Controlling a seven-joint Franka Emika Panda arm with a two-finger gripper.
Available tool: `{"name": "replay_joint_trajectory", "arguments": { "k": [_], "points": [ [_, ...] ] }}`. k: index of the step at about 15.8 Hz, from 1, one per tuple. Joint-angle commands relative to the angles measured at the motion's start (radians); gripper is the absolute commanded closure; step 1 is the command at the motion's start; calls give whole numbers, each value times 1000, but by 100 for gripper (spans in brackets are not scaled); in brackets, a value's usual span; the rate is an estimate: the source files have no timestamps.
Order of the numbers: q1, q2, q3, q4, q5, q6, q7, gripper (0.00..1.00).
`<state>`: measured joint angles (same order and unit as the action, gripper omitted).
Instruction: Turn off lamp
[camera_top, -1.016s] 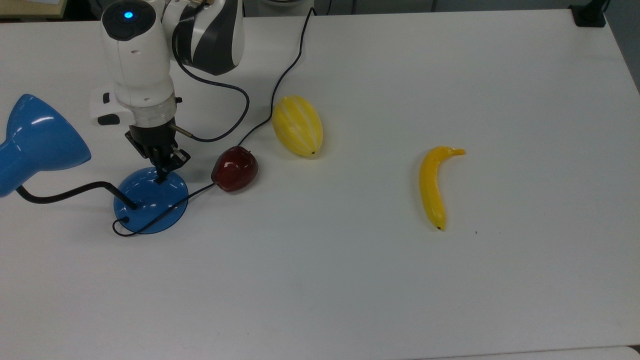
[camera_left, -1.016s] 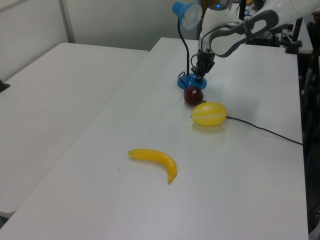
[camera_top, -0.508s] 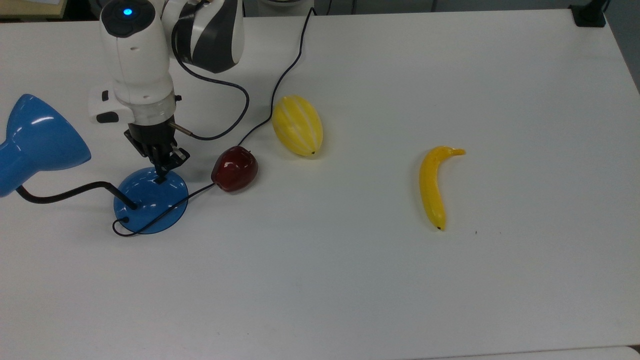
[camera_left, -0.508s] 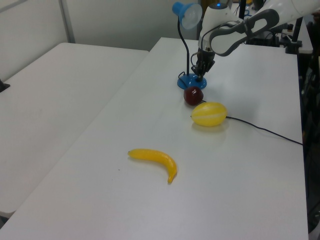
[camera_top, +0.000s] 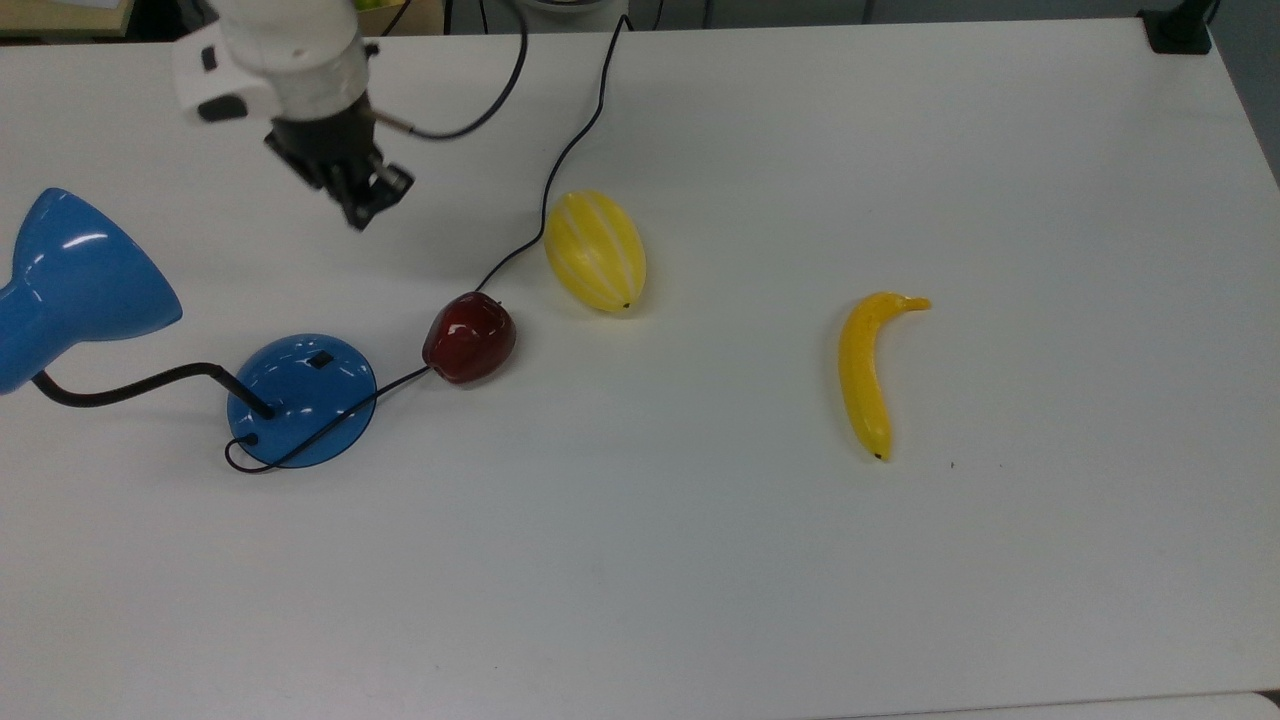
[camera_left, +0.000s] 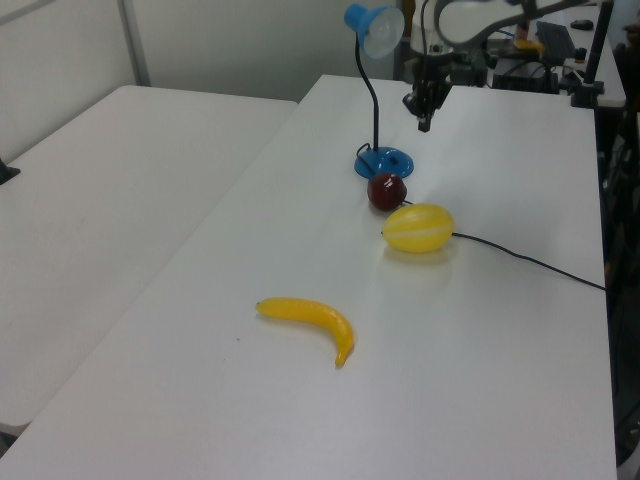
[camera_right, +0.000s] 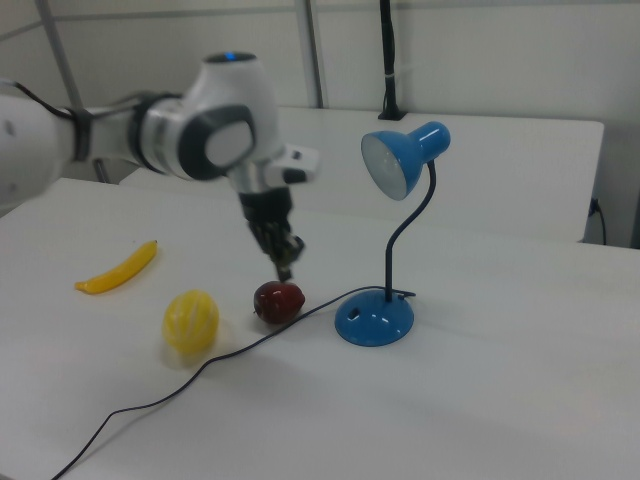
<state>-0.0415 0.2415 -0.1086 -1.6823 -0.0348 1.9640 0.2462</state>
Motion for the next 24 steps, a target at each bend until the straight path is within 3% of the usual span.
{"name": "replay_joint_trajectory", "arguments": {
  "k": [1,4,5,8,9,11,14,19,24],
  "points": [
    [72,-140,-3,-56,18,-184,-56,100],
    [116,-263,-3,-163,21,-212,-97,100],
    [133,-289,-3,-192,21,-214,-97,95],
    [158,-344,-3,-244,21,-218,-99,58],
    [158,-366,-3,-255,21,-218,-100,35],
    [157,-372,-5,-254,21,-217,-122,2],
    [146,-373,-6,-244,19,-226,-131,0],
    [123,-366,-19,-171,16,-372,-267,0],
    [83,-370,-19,-142,18,-405,-291,0]
  ]
}}
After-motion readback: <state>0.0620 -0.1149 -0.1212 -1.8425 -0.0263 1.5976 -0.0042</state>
